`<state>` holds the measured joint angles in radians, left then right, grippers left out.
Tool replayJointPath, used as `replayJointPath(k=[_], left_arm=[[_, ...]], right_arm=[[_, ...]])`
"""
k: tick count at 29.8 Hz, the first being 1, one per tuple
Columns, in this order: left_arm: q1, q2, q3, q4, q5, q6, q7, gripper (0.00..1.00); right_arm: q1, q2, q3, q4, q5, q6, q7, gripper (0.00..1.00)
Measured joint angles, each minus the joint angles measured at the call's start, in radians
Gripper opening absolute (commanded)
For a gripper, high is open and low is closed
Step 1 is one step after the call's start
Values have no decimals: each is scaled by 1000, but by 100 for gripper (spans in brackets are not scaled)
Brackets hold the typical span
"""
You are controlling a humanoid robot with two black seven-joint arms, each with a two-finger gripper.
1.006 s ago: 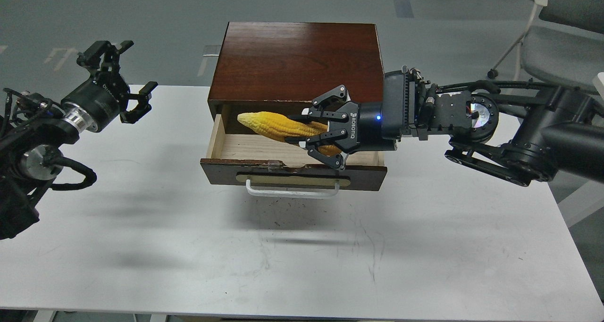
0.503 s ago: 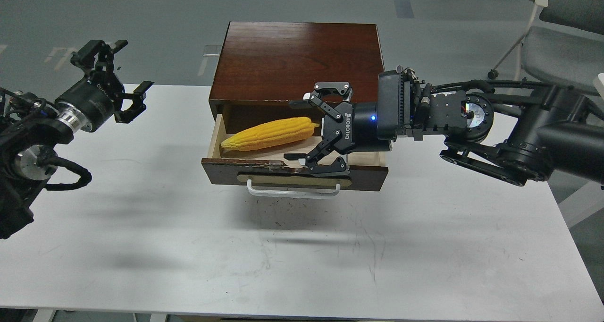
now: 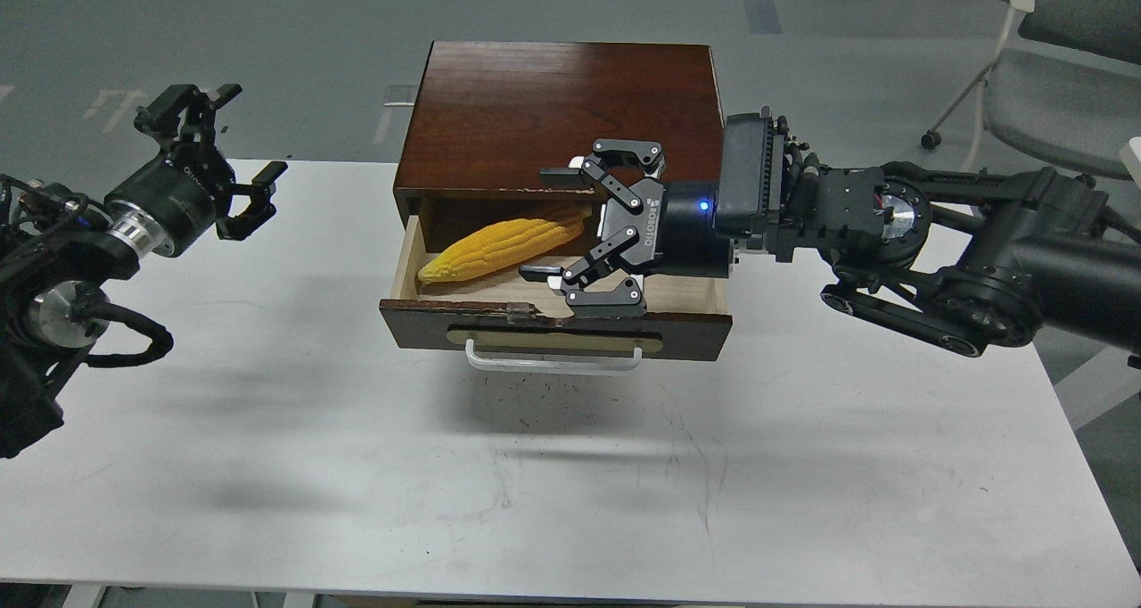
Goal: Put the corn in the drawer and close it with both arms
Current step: 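Lower the corn into the open drawer and open the right gripper, then withdraw the right gripper up and away from the drawer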
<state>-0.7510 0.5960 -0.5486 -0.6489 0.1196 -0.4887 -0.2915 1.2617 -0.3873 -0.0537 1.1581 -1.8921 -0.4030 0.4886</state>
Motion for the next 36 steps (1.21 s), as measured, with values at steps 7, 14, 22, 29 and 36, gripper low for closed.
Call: replayJointPath(k=[7,14,22,29,36], left_arm=[[1,-8,0,0,0,0,0,98],[1,-8,-1,0,0,0,0,98],[1,-1,-1,0,0,0,0,98],[1,-1,-6,0,0,0,-2,98],[-28,11,1,-1,75,64,-78,98]], right_arm=[[11,-10,26,4,250,18,0,95],[115,-70,81,-6,866,244,-50,95],[133,-227,208,-124,1596,698,-313,96],[-45,-307,300,-210,1987,841,-393,97],[-287,-319,484,-317,2132,829,-389,97]])
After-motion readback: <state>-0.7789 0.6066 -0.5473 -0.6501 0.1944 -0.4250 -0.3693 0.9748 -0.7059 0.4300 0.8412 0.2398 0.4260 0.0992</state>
